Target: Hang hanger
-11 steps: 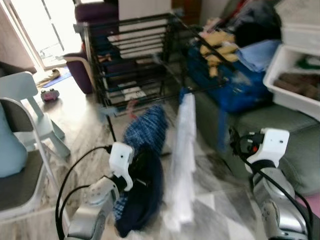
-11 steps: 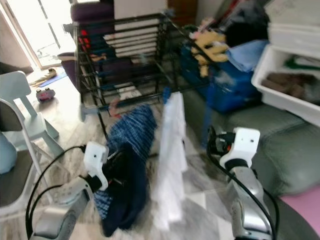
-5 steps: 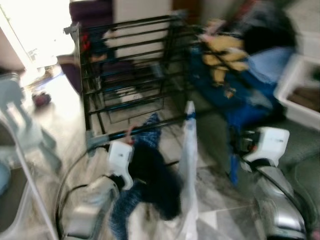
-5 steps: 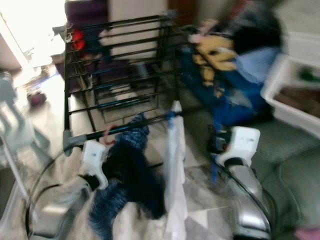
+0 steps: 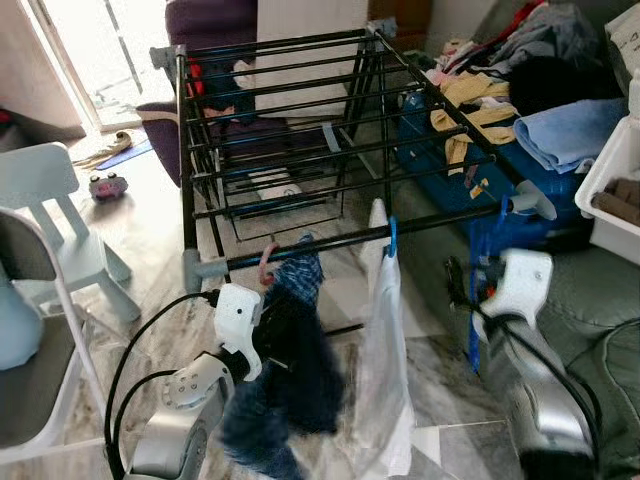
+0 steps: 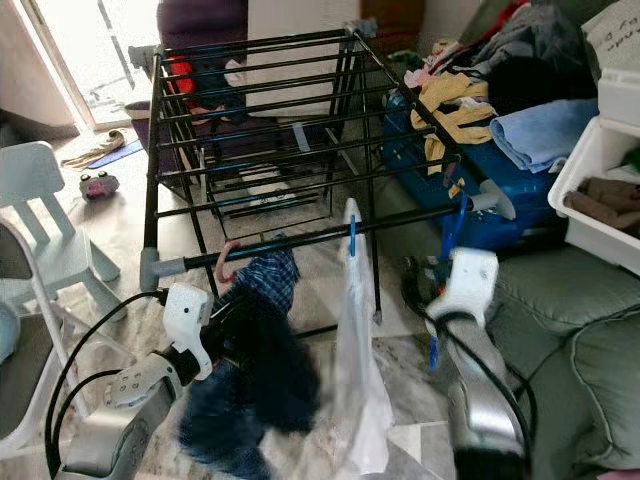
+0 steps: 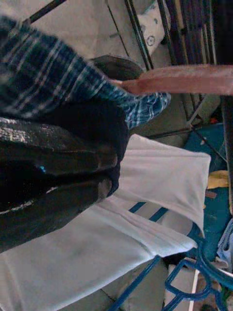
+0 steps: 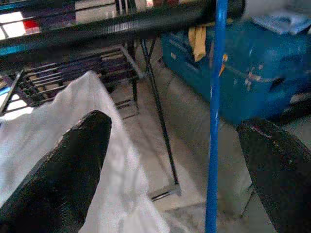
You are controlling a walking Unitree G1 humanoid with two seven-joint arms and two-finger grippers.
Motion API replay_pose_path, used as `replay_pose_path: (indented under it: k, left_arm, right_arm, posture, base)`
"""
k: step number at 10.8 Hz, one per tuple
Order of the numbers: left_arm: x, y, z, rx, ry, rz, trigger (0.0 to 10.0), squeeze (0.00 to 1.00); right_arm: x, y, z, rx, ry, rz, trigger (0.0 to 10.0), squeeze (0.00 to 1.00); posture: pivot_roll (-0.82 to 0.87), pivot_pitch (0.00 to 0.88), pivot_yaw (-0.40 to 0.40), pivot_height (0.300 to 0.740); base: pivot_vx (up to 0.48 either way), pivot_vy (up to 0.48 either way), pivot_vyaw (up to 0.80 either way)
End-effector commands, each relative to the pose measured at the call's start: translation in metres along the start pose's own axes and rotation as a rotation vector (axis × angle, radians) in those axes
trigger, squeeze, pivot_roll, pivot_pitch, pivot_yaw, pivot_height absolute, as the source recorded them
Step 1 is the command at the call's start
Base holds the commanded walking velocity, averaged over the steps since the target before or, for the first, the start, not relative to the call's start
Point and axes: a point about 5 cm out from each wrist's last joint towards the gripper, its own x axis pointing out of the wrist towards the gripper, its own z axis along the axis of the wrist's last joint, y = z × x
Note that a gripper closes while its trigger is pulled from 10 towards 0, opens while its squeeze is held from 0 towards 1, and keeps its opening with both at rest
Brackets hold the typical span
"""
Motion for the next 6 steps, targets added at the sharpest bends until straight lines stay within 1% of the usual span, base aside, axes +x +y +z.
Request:
replay_pose_path:
  k: [1, 2, 4, 6]
  left_arm:
    - [-0.001, 0.002, 0.007, 0.025, -0.02, 0.005, 10.0, 0.0]
    - [0.0, 0.001, 0.007, 0.027, -0.019, 0.002, 10.0, 0.0]
    - [0.001, 0.0, 0.007, 0.03, -0.016, -0.007, 10.0, 0.0]
    - [0.003, -0.001, 0.006, 0.032, -0.011, -0.012, 10.0, 0.0]
  right_arm:
    - [0.004, -0.002, -0.005, 0.0, 0.042, -0.038, 10.0, 0.0]
    - [0.008, -0.003, -0.01, 0.013, 0.086, -0.061, 10.0, 0.0]
    - [0.017, 0.001, -0.021, 0.048, 0.184, -0.042, 10.0, 0.0]
    - [0.029, 0.003, -0.021, 0.038, 0.204, -0.036, 10.0, 0.0]
  posture:
    - [-0.12, 0.0, 0.045, 0.74]
    - [-0.11, 0.0, 0.043, 0.74]
    - [-0.11, 0.0, 0.041, 0.74]
    - [-0.11, 0.0, 0.039, 0.74]
  base:
    - [0.0, 0.0, 0.0]
    - [0.0, 0.0, 0.0]
    - [0.0, 0.0, 0.0]
    - [0.0, 0.0, 0.0]
